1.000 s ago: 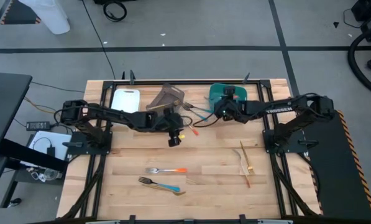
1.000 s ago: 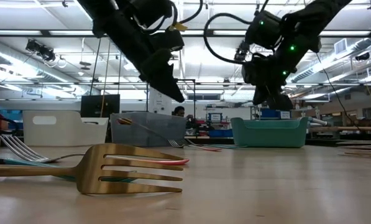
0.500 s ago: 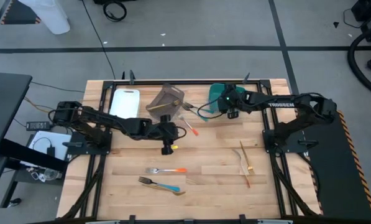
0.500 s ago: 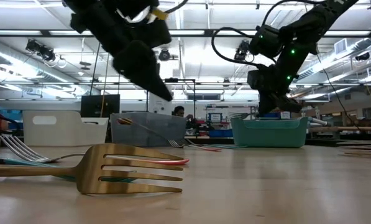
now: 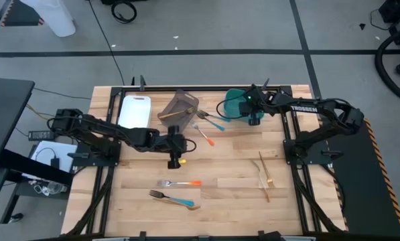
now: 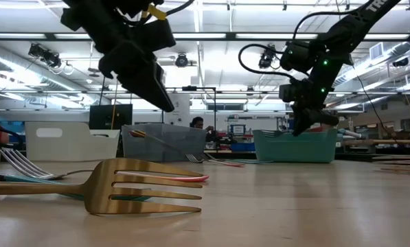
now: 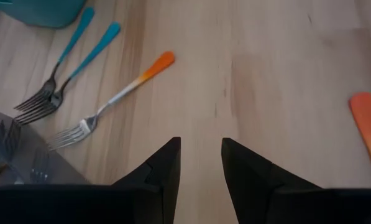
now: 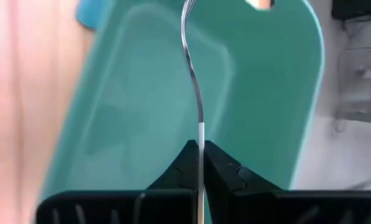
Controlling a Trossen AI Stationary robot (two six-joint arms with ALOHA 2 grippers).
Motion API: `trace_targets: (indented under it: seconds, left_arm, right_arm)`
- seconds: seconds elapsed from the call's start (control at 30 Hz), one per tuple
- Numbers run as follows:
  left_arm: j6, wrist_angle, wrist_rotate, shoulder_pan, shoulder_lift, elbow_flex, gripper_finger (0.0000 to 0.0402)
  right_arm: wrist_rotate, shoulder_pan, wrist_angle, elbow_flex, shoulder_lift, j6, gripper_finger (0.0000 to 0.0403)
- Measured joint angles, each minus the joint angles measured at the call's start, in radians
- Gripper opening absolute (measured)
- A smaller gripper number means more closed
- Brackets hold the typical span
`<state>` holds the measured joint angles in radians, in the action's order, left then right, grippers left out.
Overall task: Sort silverware by color (type)
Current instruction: Put the center orange fork into the green bin, then put the top orange fork into the green bin
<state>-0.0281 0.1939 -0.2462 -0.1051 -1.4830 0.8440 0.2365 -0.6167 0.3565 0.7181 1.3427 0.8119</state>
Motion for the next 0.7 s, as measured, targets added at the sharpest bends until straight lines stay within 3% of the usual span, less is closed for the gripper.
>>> trace_targets:
  seconds: [0.43,0.7]
  left_arm:
    - [0.112,0.046,0.002,-0.001,-0.001,0.0,0.0126]
    - [0.094,0.027,0.002,0.011,-0.003,0.001,0.0126]
  right_arm:
    - [-0.031,-0.013,-0.014,0.0,0.015,-0.105,0.0077]
    - [-0.023,-0.013,-0.03,0.0,0.015,-0.108,0.0088]
